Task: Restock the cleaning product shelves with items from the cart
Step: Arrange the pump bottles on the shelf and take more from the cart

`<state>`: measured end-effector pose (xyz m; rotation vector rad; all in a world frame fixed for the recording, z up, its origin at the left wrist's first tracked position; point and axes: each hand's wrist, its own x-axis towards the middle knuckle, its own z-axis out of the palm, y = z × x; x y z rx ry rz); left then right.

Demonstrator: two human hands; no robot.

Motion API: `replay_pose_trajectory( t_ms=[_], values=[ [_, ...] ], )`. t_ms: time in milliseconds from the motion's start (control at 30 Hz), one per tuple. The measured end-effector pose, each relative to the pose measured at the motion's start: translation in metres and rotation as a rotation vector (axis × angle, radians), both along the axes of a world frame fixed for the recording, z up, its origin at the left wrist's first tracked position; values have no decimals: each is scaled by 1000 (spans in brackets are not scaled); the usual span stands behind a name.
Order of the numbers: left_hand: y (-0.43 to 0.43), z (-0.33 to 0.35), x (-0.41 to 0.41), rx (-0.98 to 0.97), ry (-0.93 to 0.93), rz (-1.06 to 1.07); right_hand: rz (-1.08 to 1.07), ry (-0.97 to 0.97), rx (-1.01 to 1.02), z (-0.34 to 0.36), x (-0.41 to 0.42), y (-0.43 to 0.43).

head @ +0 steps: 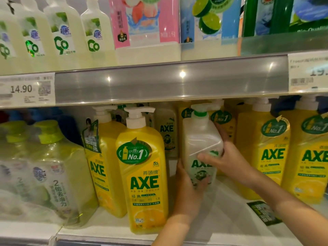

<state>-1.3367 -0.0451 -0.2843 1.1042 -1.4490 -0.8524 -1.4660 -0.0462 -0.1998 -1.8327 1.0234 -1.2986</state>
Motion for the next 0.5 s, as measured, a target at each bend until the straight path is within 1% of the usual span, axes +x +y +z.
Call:
replay_pose_trajectory(
  t_ms=[67,133,167,233,333,433,500],
  values=[
    [0,-8,-3,50,-67,39,24,34,88,-12,-2,-1],
    [-1,-13,-5,89,-104,71,15,26,123,-18,-1,-2],
    [-1,-14,-6,75,-140,102,9,17,123,-19,0,-4],
    [-2,-14,-7,-16,-217,201,4,27,129,-19,1,-10],
    [0,-9,-8,-123,-258,281,33,63,167,-16,9,-20],
    [2,-8,-8,-71,-333,288,31,85,164,-12,23,-35],
    [3,-7,-7,-32,-430,329,30,99,186,-12,32,-46]
  ],
)
